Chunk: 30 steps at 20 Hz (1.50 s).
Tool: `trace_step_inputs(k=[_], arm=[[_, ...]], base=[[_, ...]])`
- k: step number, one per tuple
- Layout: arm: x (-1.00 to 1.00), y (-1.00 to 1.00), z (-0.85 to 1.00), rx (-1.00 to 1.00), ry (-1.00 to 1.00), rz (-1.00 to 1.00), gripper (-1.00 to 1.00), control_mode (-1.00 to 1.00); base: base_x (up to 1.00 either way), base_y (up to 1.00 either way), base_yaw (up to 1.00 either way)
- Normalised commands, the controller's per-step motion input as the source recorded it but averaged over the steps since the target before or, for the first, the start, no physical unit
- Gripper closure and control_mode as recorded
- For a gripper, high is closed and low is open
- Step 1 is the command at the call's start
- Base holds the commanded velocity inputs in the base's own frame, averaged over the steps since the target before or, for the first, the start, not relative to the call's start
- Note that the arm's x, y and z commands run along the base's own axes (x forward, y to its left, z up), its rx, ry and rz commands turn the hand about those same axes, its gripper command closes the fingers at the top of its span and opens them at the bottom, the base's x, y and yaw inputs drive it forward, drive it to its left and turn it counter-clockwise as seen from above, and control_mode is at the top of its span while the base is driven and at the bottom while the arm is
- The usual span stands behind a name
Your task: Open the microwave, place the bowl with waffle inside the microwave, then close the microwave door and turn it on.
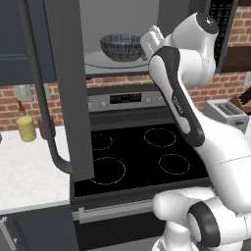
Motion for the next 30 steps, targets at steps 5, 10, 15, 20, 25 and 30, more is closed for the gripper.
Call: trace_step_inputs(k=[5,10,15,20,25,30], arm=[[-1.0,0.15,-0.79,-0.28,-0.01,0.39,-1.0,-1.0],[-0.78,0.13,-0.71,-0.42,0.0,0.54,-1.0,-1.0],[-0.15,0.0,-0.38,-0.58,0.0,0.71,-1.0,-1.0],[0.0,0.0,-0.16,-0.64,0.0,0.69,-1.0,-1.0],[0.0,0.0,-0.33,-0.68,-0.01,0.72,-1.0,-1.0],[-0.4,-0.03,-0.27,-0.58,-0.16,0.73,-1.0,-1.0]], base=[[0.0,0.0,0.0],[0.0,0.0,0.0],[0.0,0.0,0.0],[0.0,0.0,0.0],[0.0,0.0,0.0],[0.0,0.0,0.0]])
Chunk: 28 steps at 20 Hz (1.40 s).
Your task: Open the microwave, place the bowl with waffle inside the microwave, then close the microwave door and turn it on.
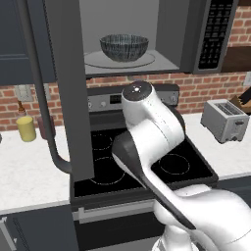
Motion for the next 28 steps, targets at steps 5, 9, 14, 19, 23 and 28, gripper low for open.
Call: trace_step_inputs(k=[5,9,14,19,23,28], arm=[[-0.47,-0.1,-0.14,-0.41,-0.3,0.63,-1.0,-1.0],[-0.06,0.0,-0.15,-0.24,-0.26,0.49,-1.0,-1.0],[-0.12,-0.15,-0.03,-0.12,-0.28,0.53,-1.0,-1.0],[-0.03,0.43,-0.07,-0.17,-0.25,0.4,-1.0,-1.0],[-0.31,0.86,-0.29,-0.19,-0.17,0.12,-1.0,-1.0],[-0.17,0.58,-0.62,-0.16,-0.07,0.02,-1.0,-1.0]], base=[[0.0,0.0,0.0],[0.0,0.0,0.0],[0.0,0.0,0.0],[0.0,0.0,0.0],[0.0,0.0,0.0],[0.0,0.0,0.0]])
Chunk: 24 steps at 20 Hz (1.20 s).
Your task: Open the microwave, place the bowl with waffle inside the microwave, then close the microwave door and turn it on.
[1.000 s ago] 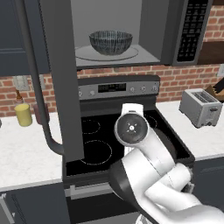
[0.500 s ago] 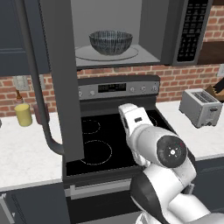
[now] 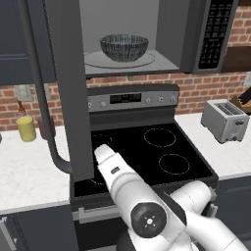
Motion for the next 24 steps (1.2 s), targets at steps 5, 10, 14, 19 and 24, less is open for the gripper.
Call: trace_step_inputs(k=[5,10,14,19,24], arm=[[0.0,0.73,-0.35,-0.13,-0.05,0.0,-1.0,-1.0],[0.0,0.96,-0.23,-0.13,-0.1,0.0,-1.0,-1.0],[0.0,1.0,-0.04,-0.1,-0.11,0.0,-1.0,-1.0],[0.0,1.0,0.21,-0.01,-0.06,-0.01,-1.0,-1.0],[0.0,0.83,0.61,0.01,0.0,-0.08,-1.0,-1.0]], base=[[0.0,0.0,0.0],[0.0,0.0,0.0],[0.0,0.0,0.0],[0.0,0.0,0.0],[0.0,0.0,0.0]])
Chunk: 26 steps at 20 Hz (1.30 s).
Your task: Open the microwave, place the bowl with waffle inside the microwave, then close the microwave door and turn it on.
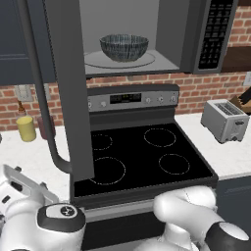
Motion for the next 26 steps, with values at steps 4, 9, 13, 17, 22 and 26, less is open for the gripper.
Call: trace_step_inputs(k=[4,9,13,17,22,26], arm=[[0.0,0.28,0.71,0.01,0.0,-0.18,-1.0,-1.0],[0.0,-0.15,0.67,0.03,0.0,-0.25,-1.0,-1.0],[-0.02,-0.69,0.23,0.07,0.0,-0.3,-1.0,-1.0],[-0.1,-0.94,0.28,0.06,-0.05,-0.3,-1.0,-1.0],[-0.06,-1.0,0.4,0.05,-0.09,-0.26,-1.0,-1.0],[0.0,-1.0,0.52,0.05,-0.1,-0.22,-1.0,-1.0]], base=[[0.0,0.0,0.0],[0.0,0.0,0.0],[0.0,0.0,0.0],[0.0,0.0,0.0],[0.0,0.0,0.0],[0.0,0.0,0.0]])
